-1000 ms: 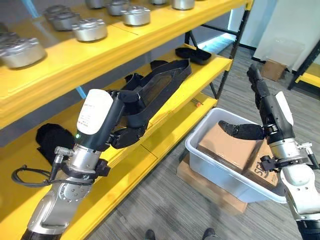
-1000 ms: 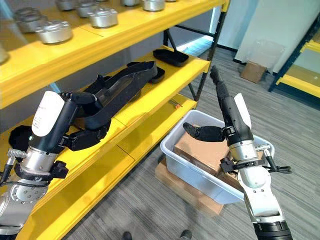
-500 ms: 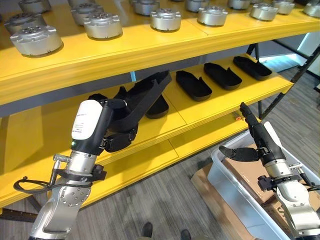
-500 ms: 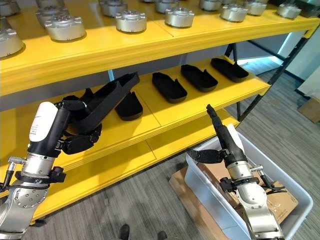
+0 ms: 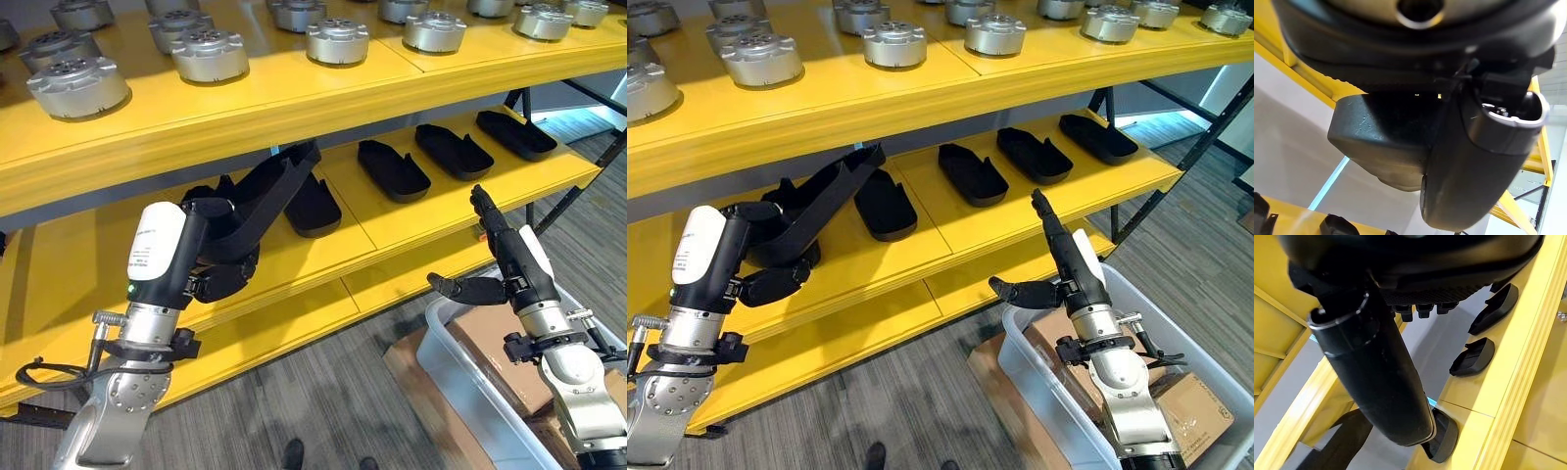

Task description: Move parts from the plastic box to the shelf.

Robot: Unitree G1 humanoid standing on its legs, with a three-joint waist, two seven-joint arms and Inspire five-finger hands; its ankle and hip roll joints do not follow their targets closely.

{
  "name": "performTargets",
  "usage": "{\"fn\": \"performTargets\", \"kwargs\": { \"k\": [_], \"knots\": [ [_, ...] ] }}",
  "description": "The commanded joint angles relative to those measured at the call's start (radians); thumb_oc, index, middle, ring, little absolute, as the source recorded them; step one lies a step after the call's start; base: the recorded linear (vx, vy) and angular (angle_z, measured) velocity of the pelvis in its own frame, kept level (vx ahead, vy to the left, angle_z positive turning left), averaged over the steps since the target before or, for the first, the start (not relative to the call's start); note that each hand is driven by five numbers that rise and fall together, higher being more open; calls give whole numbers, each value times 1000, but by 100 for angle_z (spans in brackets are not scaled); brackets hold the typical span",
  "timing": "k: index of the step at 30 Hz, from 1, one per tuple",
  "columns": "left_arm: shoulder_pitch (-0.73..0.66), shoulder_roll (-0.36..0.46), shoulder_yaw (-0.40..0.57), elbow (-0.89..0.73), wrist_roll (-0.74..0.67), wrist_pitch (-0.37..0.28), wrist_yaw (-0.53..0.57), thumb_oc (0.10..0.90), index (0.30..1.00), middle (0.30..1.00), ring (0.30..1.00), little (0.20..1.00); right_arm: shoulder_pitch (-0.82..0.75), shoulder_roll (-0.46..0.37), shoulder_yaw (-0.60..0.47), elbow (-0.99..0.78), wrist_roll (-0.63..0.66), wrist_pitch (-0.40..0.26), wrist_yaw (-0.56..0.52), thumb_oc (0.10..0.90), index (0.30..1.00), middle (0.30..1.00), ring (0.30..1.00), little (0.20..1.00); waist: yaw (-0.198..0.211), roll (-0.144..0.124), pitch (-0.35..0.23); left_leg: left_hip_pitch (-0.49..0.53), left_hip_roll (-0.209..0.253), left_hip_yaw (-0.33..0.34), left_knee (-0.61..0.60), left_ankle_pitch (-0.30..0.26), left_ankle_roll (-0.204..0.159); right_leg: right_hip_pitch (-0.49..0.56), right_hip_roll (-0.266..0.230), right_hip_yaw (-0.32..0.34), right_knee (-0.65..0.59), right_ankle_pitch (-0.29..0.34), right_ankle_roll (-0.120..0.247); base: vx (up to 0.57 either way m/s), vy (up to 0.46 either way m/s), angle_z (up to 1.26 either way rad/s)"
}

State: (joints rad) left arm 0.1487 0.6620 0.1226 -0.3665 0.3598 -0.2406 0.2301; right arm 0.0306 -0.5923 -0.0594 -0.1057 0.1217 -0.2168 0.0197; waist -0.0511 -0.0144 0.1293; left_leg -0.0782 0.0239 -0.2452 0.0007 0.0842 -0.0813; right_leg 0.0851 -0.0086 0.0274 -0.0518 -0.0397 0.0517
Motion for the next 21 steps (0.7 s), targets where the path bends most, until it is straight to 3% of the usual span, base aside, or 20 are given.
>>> {"fn": "performTargets", "kwargs": {
  "k": [1,4,7,8,9,11,13,14,18,21],
  "knots": [
    [-98,29,102,-94,-48,-75,114,400,300,300,300,300,-114,-63,-66,-82,49,-118,-48,900,1000,1000,1000,1000,-15,-40,-22,3,-27,131,112,-124,26,-105,-21,-63,28,31,-6,-85,50,43],
    [-107,30,113,-91,-55,-79,128,400,300,300,300,300,-124,-62,-67,-69,37,-117,-65,900,1000,1000,1000,1000,-30,-42,-22,20,102,200,87,-93,19,-131,-49,-77,59,18,3,-69,75,45],
    [-122,24,108,-87,-78,-80,134,400,300,300,300,300,-88,-71,-99,-67,36,-118,-83,900,1000,1000,1000,1000,-56,-13,-30,38,268,282,-3,54,-24,-173,-56,-125,139,-30,8,-21,140,41],
    [-124,25,104,-84,-77,-78,134,400,300,300,300,300,-75,-72,-110,-64,36,-118,-90,900,1000,1000,1000,1000,-62,-5,-29,39,308,299,-19,94,-36,-183,-60,-136,167,-47,13,8,102,66],
    [-125,25,102,-84,-77,-78,134,400,300,300,300,300,-73,-72,-113,-65,36,-118,-90,900,1000,1000,1000,1000,-62,-1,-31,42,313,297,-32,102,-40,-189,-56,-138,179,-54,10,10,104,55],
    [-135,31,89,-81,-75,-77,128,400,300,300,300,300,-41,-65,-138,-61,39,-120,-101,900,1000,1000,1000,1000,-69,22,-28,48,392,330,-70,192,-86,-223,-63,-172,271,-94,19,12,184,32],
    [-136,28,82,-82,-80,-78,124,400,300,300,300,300,-20,-58,-154,-70,42,-121,-99,900,1000,1000,1000,1000,-71,31,-29,48,411,345,-83,188,-97,-245,-66,-183,314,-113,25,18,145,32],
    [-131,29,75,-85,-78,-78,115,400,300,300,300,300,3,-47,-165,-75,40,-122,-100,900,1000,1000,1000,1000,-74,40,-38,46,426,362,-88,160,-117,-254,-70,-188,341,-123,31,52,138,44],
    [-134,39,60,-90,-79,-81,102,400,300,300,300,300,20,-35,-177,-81,35,-121,-102,900,1000,1000,1000,1000,-71,47,-42,45,412,372,-88,121,-125,-232,-101,-206,332,-116,47,60,154,27],
    [-143,59,65,-88,-75,-82,109,400,300,300,300,300,29,-20,-183,-86,8,-112,-108,900,1000,1000,1000,1000,-54,39,-45,57,348,359,-84,55,-108,-152,-174,-229,257,-65,89,127,360,38]
  ]
}}
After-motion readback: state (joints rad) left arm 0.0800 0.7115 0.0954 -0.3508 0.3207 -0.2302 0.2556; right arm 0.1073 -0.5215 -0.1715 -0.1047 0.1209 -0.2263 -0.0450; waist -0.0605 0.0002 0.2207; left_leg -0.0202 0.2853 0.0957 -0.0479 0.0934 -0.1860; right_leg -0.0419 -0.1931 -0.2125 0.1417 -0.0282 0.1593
